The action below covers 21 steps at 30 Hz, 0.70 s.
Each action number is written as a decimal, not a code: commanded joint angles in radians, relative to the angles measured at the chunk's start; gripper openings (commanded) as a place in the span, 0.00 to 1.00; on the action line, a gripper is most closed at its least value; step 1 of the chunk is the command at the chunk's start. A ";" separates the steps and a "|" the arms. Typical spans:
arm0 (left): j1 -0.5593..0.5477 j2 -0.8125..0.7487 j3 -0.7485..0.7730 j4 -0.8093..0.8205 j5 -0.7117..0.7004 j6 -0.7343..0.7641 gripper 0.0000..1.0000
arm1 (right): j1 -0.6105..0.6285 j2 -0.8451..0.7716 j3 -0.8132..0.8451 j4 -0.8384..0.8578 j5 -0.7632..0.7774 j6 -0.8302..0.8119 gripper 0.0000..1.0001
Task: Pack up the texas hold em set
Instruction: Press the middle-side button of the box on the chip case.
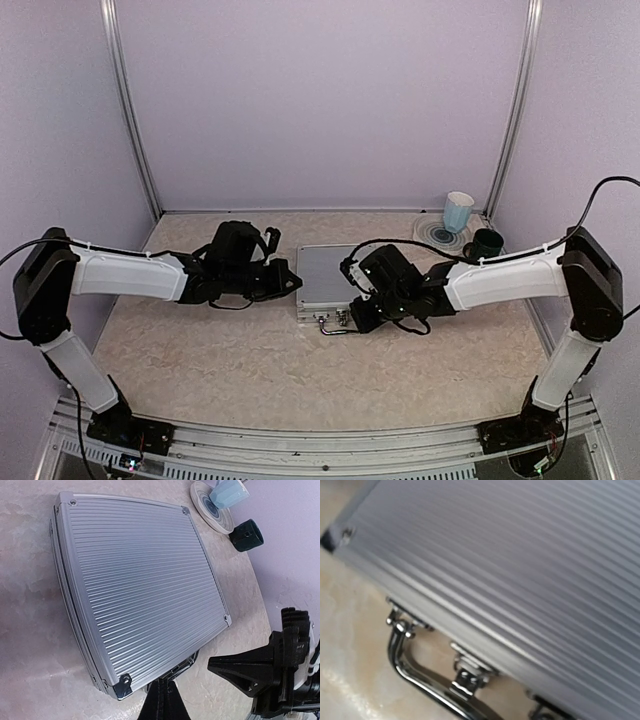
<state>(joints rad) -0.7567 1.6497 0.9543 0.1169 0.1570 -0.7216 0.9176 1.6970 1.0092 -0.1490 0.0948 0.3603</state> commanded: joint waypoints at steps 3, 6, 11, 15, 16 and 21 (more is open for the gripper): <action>0.021 -0.052 -0.008 -0.048 -0.005 -0.014 0.01 | 0.076 0.113 0.094 -0.085 0.115 -0.132 0.00; 0.025 -0.081 -0.012 -0.066 -0.009 -0.014 0.04 | 0.092 0.155 0.127 -0.109 0.147 -0.133 0.00; 0.026 -0.135 -0.020 -0.087 -0.011 -0.018 0.13 | 0.096 0.192 0.149 -0.126 0.199 -0.129 0.00; 0.028 -0.175 -0.017 -0.105 -0.017 -0.013 0.22 | 0.096 0.213 0.167 -0.137 0.219 -0.134 0.00; 0.029 -0.181 -0.018 -0.107 -0.019 -0.011 0.25 | 0.096 0.220 0.172 -0.137 0.224 -0.133 0.00; 0.033 -0.214 -0.029 -0.110 -0.026 -0.011 0.27 | 0.096 0.259 0.196 -0.135 0.227 -0.138 0.00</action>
<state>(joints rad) -0.7315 1.4727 0.9463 0.0235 0.1474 -0.7372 1.0061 1.9190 1.1740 -0.2722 0.2974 0.2310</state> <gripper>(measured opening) 0.263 0.004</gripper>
